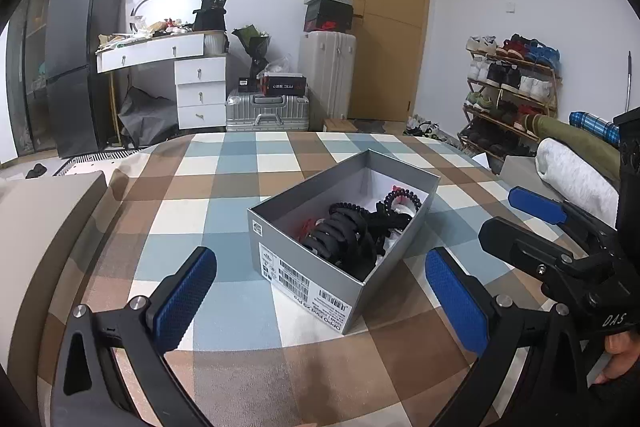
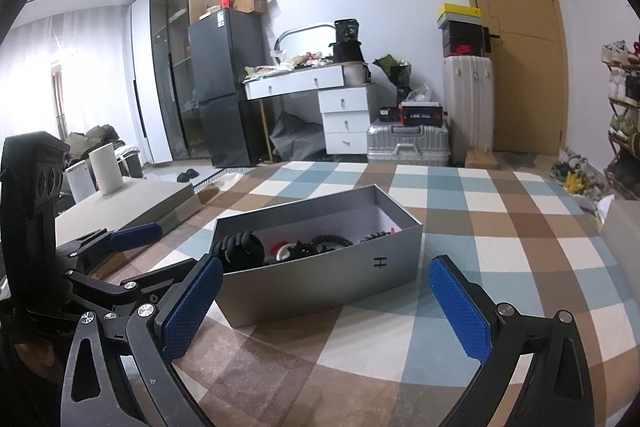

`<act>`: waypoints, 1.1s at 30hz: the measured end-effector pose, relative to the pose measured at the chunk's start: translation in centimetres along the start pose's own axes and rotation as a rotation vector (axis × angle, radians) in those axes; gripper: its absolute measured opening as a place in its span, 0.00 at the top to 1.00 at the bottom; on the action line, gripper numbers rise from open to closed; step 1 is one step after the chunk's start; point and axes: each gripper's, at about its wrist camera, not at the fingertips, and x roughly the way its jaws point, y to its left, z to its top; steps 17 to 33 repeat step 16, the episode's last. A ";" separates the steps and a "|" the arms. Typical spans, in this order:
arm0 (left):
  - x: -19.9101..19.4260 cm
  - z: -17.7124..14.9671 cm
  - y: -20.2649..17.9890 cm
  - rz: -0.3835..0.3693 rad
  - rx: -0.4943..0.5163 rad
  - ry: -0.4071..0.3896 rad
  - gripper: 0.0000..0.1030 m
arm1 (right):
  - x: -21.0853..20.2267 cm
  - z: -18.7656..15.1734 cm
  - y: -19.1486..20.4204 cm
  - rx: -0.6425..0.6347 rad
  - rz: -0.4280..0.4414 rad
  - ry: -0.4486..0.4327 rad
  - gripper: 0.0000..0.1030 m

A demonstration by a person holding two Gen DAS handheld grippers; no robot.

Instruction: Organize jewelry

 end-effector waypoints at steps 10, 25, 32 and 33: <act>0.0 0.0 0.0 -0.003 -0.006 -0.002 0.01 | -0.5 -0.1 0.4 -0.028 -0.023 -0.036 0.00; 0.0 0.0 0.2 0.002 -0.026 -0.006 0.01 | -0.4 -0.1 0.3 -0.025 -0.018 -0.032 0.00; 0.0 0.0 0.2 0.002 -0.026 -0.006 0.01 | -0.4 -0.1 0.3 -0.025 -0.018 -0.032 0.00; 0.0 0.0 0.2 0.002 -0.026 -0.006 0.01 | -0.4 -0.1 0.3 -0.025 -0.018 -0.032 0.00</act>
